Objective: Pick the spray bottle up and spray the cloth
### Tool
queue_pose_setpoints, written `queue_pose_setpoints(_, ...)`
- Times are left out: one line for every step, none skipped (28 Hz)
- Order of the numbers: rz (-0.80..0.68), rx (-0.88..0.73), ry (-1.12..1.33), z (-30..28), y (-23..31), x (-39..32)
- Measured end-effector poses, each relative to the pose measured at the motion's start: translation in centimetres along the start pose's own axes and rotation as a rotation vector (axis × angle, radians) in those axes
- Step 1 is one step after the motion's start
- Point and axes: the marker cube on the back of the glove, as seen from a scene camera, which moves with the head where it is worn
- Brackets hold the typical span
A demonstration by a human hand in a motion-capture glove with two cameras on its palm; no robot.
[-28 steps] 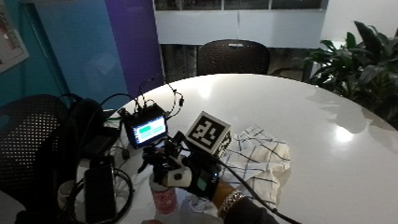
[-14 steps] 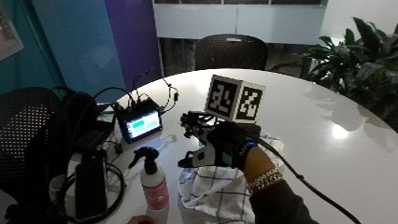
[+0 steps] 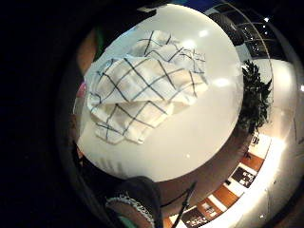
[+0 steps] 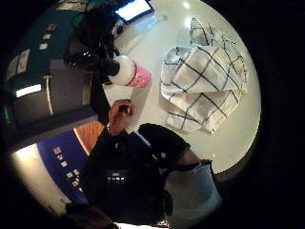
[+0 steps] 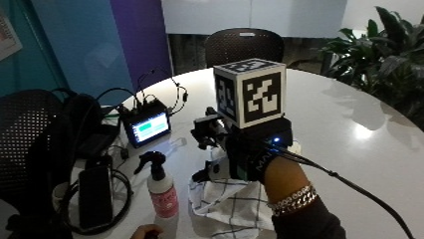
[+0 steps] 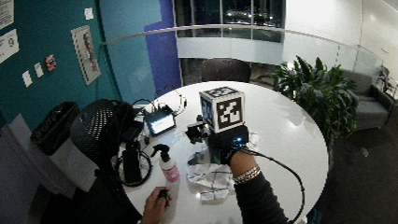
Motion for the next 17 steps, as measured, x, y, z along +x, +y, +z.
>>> queue_pose_setpoints(0.006, -0.007, -0.004, 0.0, 0.3, -0.2)
queue_pose_setpoints(0.012, -0.017, -0.008, -0.1, 0.5, -0.4)
queue_pose_setpoints(0.019, -0.03, -0.01, -0.2, 0.7, -0.6)
queue_pose_setpoints(0.025, -0.041, -0.01, -0.2, 0.9, -0.8)
queue_pose_setpoints(0.029, -0.05, -0.009, -0.4, 1.1, -1.0)
queue_pose_setpoints(0.031, -0.055, -0.006, -0.6, 1.2, -1.2)
queue_pose_setpoints(0.03, -0.056, -0.003, -0.8, 1.3, -1.3)
queue_pose_setpoints(0.029, -0.055, 0.001, -0.9, 1.3, -1.4)
queue_pose_setpoints(0.026, -0.054, 0.003, -1.1, 1.3, -1.4)
queue_pose_setpoints(0.024, -0.054, 0.005, -1.3, 1.3, -1.5)
queue_pose_setpoints(0.022, -0.054, 0.006, -1.4, 1.3, -1.6)
queue_pose_setpoints(0.02, -0.054, 0.006, -1.4, 1.3, -1.6)
queue_pose_setpoints(0.018, -0.056, 0.006, -1.5, 1.2, -1.6)
queue_pose_setpoints(0.016, -0.06, 0.005, -1.4, 1.2, -1.7)
queue_pose_setpoints(0.012, -0.065, 0.003, -1.4, 1.2, -1.8)
queue_pose_setpoints(0.009, -0.071, 0.002, -1.3, 1.1, -1.8)
queue_pose_setpoints(0.006, -0.076, 0.0, -1.3, 1.1, -1.9)
